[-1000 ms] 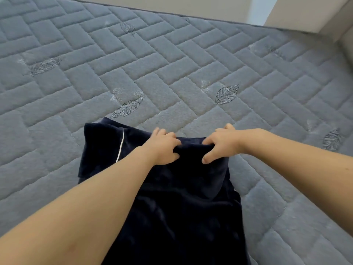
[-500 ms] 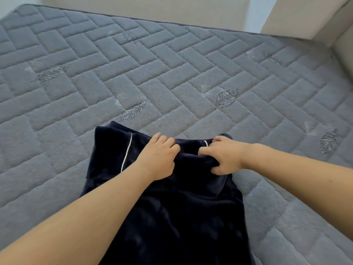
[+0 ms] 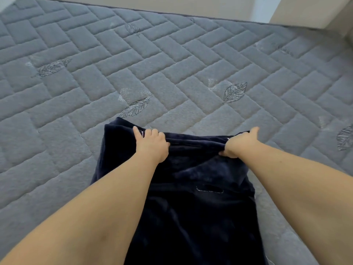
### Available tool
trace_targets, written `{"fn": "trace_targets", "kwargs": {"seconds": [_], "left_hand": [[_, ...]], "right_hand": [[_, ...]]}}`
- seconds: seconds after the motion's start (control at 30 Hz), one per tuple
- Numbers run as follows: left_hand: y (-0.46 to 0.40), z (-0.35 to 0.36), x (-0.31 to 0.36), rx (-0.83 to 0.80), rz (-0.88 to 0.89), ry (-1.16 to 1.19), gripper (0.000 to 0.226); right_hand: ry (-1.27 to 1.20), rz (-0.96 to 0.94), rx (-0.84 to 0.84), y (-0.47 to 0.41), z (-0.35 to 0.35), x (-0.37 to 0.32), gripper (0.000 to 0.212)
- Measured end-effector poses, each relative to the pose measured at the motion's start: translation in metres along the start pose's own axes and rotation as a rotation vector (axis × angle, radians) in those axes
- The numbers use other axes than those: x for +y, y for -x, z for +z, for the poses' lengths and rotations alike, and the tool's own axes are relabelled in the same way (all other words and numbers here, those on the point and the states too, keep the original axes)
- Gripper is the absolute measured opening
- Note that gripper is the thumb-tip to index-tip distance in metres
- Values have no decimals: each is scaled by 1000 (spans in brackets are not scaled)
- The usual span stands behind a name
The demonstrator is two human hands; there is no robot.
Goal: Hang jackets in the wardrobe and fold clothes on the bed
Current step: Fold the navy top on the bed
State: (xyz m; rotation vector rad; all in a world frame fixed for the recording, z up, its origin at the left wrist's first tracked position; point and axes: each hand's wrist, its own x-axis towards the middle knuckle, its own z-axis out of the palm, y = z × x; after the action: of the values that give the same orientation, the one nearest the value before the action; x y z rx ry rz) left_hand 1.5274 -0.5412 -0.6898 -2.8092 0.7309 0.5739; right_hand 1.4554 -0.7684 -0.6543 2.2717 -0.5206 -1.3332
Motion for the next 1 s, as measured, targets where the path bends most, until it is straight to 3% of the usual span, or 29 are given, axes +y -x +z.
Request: {"fn": "trace_targets", "kwargs": {"seconds": [0.1,0.2,0.23,0.3,0.37,0.47,0.53,0.67,0.77,0.83,0.87,0.93,1.0], "left_hand": [[0,15,-8,-5,-26,48,45],[-2,23,-10,40,-26,65,43],[-3,23,-10,52,-22,65,43],[-5,21,-12,98,-5,42,42],[-6,19,-19,179,4,-18,42],[-6,15,-29,286,-25,-90,46],[-8,13,-26,287,-47,-104,44],[-3,15,-20,316,-105,-13,43],[18,26,-20,580,-136,143,41],[37,40,-27,625,-131,199,42],[44,48,-32,554,-120,224,47],[46,67,-45,347,-148,293,64],[31,81,-58,249,-173,324,76]], "right_hand": [[235,-140,174,1,-8,-2,76],[248,-447,521,4,-22,0,52],[178,-545,559,6,-21,-1,45],[-158,-643,334,9,-11,-4,32],[-397,-572,53,4,-3,-2,33],[-442,-333,78,-11,-7,5,57],[-351,-220,147,-18,-11,-2,59],[-4,4,440,-13,-7,-26,57],[-340,-25,941,-4,13,-41,68],[-566,-99,1158,6,32,-62,72],[-613,-102,1140,10,45,-74,72],[-662,-46,950,10,67,-97,75],[-663,74,821,1,78,-111,77]]}}
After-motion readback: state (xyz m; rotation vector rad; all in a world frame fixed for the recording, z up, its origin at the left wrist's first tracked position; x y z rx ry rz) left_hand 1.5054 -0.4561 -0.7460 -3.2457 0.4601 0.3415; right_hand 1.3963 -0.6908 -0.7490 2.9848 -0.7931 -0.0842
